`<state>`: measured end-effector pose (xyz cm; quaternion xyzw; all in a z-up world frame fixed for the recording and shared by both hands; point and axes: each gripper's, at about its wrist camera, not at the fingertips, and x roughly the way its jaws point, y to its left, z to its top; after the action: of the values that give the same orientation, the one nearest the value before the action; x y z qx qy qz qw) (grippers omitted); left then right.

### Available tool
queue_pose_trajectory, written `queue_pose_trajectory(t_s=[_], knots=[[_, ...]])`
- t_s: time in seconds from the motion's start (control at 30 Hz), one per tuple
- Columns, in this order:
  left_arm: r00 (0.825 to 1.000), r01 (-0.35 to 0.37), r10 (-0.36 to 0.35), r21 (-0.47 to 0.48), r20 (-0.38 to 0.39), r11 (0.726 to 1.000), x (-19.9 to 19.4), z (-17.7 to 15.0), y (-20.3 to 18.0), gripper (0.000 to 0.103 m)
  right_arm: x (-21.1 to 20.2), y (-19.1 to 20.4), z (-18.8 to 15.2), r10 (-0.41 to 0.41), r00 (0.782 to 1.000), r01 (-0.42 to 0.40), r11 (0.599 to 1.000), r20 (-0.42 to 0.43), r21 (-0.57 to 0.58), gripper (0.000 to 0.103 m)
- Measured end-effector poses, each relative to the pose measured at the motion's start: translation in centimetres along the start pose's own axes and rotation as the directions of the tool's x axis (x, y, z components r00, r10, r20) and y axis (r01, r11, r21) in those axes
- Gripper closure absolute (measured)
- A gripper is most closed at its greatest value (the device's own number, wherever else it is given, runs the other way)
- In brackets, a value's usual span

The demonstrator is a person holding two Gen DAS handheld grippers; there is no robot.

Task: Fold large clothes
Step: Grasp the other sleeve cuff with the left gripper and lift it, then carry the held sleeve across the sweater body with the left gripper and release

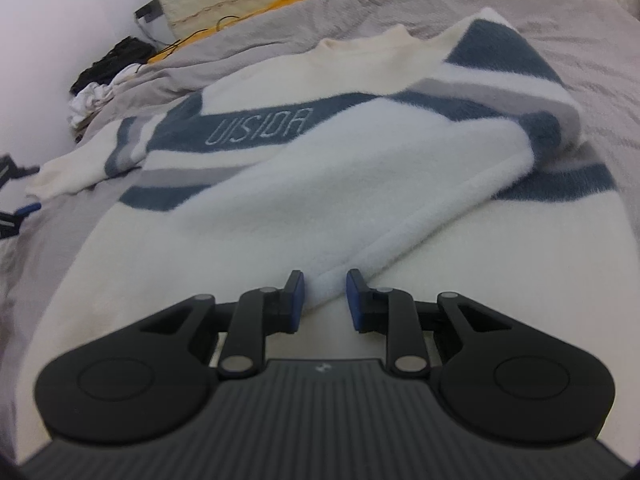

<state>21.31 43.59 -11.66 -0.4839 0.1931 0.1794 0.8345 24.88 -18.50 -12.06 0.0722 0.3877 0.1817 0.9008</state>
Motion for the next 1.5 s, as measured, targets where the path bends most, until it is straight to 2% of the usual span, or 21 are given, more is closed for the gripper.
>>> queue_pose_trajectory(t_s=[0.13,0.23,0.4,0.53,0.6,0.67,0.7,0.73,0.77,0.87,1.07,1.2,1.3,1.43,1.5], knots=[[1.0,-0.02,0.021,-0.121,0.01,0.992,3.2,2.1,3.4,0.035,0.4,0.4,0.1,-0.029,1.0,0.029,0.999,-0.003,0.012,0.076],[0.999,-0.016,0.023,-0.17,0.04,0.985,4.8,2.9,4.4,0.035,0.8,0.6,0.3,-0.05,0.999,0.05,0.998,-0.006,0.032,0.076],[0.995,-0.019,0.035,-0.155,0.096,0.988,5.8,3.9,3.5,0.035,1.3,1.4,0.4,-0.09,0.996,0.09,0.996,-0.002,0.01,0.074],[0.989,0.04,-0.021,-0.132,0.148,0.99,5.9,4.5,2.8,0.038,1.5,1.6,0.6,-0.105,0.994,0.105,0.994,-0.002,0.006,0.074],[0.99,0.038,-0.022,-0.118,0.141,0.992,6.6,5.1,2.5,0.04,1.6,1.7,0.6,-0.109,0.994,0.109,0.994,-0.002,0.004,0.074],[0.991,0.019,0.0,-0.144,0.133,0.989,7.2,5.8,2.9,0.05,1.7,1.7,0.7,-0.11,0.994,0.11,0.994,-0.001,0.007,0.073],[0.991,0.001,0.019,-0.154,0.13,0.988,7.4,6.0,3.0,0.063,1.8,1.7,0.7,-0.11,0.994,0.11,0.994,-0.001,0.008,0.073],[0.991,-0.024,0.043,-0.148,0.126,0.989,7.6,6.2,3.2,0.083,1.8,1.8,0.7,-0.112,0.994,0.112,0.994,0.0,0.01,0.073],[0.991,-0.056,0.071,-0.127,0.117,0.99,7.9,6.4,3.1,0.093,1.8,1.8,0.7,-0.112,0.994,0.112,0.994,-0.001,0.011,0.073],[0.987,-0.107,0.107,-0.005,0.118,0.994,8.2,7.1,1.7,0.094,1.7,1.9,0.8,-0.116,0.993,0.116,0.993,-0.006,0.019,0.073],[0.977,-0.123,0.086,0.184,0.195,0.975,5.0,7.4,-5.4,0.094,1.4,1.6,0.9,-0.104,0.995,0.103,0.993,0.009,0.052,0.073],[0.973,-0.101,0.026,0.324,0.229,0.941,1.4,7.0,-12.4,0.094,0.6,1.5,1.0,-0.09,0.996,0.088,0.994,0.026,0.072,0.073],[0.969,-0.074,-0.028,0.398,0.244,0.914,-1.5,5.9,-18.1,0.094,-0.7,1.9,1.0,-0.086,0.994,0.083,0.996,0.069,0.039,0.073],[0.967,-0.021,-0.106,0.482,0.234,0.876,-4.7,3.3,-25.4,0.094,-2.8,2.0,1.4,-0.071,0.989,0.069,0.997,0.129,0.021,0.073],[0.966,0.002,-0.14,0.533,0.218,0.846,-6.2,1.2,-28.5,0.094,-4.0,1.8,1.7,-0.068,0.985,0.064,0.998,0.156,0.026,0.073]])
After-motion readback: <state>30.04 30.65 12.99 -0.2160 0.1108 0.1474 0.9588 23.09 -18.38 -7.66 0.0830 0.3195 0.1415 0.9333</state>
